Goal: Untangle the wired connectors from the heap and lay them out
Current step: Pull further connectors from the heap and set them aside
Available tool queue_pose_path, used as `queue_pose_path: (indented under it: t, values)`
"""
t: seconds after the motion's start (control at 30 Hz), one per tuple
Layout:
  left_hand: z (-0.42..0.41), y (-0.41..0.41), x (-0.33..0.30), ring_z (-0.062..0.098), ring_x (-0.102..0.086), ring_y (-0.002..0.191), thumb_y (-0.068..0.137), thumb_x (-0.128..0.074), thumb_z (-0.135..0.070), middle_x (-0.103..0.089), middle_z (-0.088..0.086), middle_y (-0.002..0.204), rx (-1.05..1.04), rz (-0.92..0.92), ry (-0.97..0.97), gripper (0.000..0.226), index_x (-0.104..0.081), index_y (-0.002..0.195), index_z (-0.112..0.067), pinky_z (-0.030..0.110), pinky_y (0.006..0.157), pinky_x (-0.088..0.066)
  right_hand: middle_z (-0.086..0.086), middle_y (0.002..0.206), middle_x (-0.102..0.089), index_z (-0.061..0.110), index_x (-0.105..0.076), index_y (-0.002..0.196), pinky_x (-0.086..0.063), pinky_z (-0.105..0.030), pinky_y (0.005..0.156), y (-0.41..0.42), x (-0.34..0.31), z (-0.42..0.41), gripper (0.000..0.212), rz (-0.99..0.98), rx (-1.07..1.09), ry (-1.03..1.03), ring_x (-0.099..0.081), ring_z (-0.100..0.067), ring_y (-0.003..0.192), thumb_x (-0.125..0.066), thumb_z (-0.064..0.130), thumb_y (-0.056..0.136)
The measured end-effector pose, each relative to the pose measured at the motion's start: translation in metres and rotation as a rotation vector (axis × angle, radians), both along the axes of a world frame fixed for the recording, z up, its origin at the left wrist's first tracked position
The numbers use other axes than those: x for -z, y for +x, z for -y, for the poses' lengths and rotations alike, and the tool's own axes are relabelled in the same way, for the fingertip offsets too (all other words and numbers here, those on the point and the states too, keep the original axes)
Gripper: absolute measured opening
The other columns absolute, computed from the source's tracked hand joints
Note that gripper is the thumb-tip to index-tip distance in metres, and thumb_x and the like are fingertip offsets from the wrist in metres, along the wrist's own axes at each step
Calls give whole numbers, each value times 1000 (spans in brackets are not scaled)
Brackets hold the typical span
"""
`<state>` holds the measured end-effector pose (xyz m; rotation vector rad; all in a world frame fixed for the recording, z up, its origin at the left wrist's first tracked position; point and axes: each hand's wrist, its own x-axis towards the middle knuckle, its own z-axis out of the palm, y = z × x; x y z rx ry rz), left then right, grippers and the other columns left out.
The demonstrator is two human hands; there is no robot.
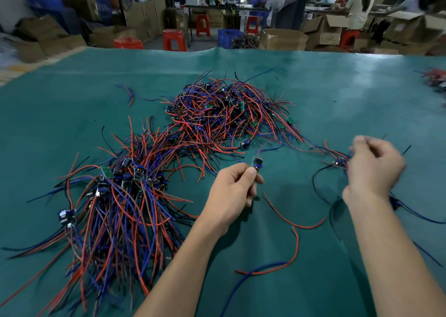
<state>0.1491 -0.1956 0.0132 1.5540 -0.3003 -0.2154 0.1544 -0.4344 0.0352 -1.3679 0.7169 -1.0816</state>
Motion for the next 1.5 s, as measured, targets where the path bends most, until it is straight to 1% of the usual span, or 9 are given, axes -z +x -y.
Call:
queue_pose_path:
  t: [0.13,0.27,0.4,0.7,1.03,1.17,1.3,1.43,1.5]
  values:
    - [2,0,-1,9,-43,44,107,-38,-9,-56,-1,62,-40,-14,-42,30,-64,93,-7,18,42,-30,2,66,-70,17,-75,79,-35,-20,44,-1,0,-40,12,-203,-564,-71,-53,-4,52,-71,20,90]
    - [2,-3,-4,9,-45,40,107,-38,-11,-58,-2,58,44,-30,-37,25,-59,93,-6,18,38,-30,1,80,-74,20,-79,92,-39,-21,47,-6,3,-78,5,-249,-1099,-155,-62,-6,67,-75,19,90]
    - [0,-3,-5,11,-43,33,108,-37,-16,-54,0,49,116,-27,-8,28,-58,100,-1,19,32,-27,-2,86,-76,25,-77,93,-43,-19,52,-7,2,-71,16,-178,-1104,-175,-63,-10,70,-80,12,85]
    - [2,-4,-7,10,-44,37,107,-41,-14,-54,0,52,163,13,0,28,-63,90,-15,15,39,-30,12,72,-74,18,-73,86,-43,-9,56,-2,-6,-60,18,44,-670,-109,-62,3,63,-79,2,83]
    - [2,-6,-6,7,-50,48,105,-42,-7,-58,-1,62,159,29,79,27,-65,92,-6,16,44,-38,9,69,-64,21,-69,86,-32,-24,44,-16,-48,-32,10,250,-206,26,-40,-6,46,-75,15,91]
    - [2,-3,-4,8,-51,49,104,-42,-6,-61,-1,62,111,44,60,27,-68,96,-8,17,44,-40,-10,80,-67,17,-76,91,-28,-24,41,-18,-84,-70,2,219,-502,-65,-33,-9,43,-77,17,88]
    - [4,-4,-2,9,-52,48,102,-44,-4,-62,-3,60,81,19,33,28,-68,93,-15,17,42,-39,-4,73,-75,16,-78,85,-27,-19,39,3,-106,-142,5,125,-842,-161,-36,-9,39,-77,20,88]
    - [4,-2,0,8,-53,48,99,-45,-1,-61,-4,60,57,-5,11,26,-66,89,-14,17,43,-39,-7,80,-78,6,-78,83,-44,-23,43,41,-105,-187,41,-280,-1059,-454,-62,-13,48,-70,45,92]
    - [5,-1,1,9,-53,49,100,-46,-2,-62,-4,60,61,-8,13,22,-66,94,-10,17,43,-39,-8,82,-77,8,-77,83,-55,-29,60,61,-94,-187,44,-512,-1029,-692,-73,-22,68,-69,50,90]
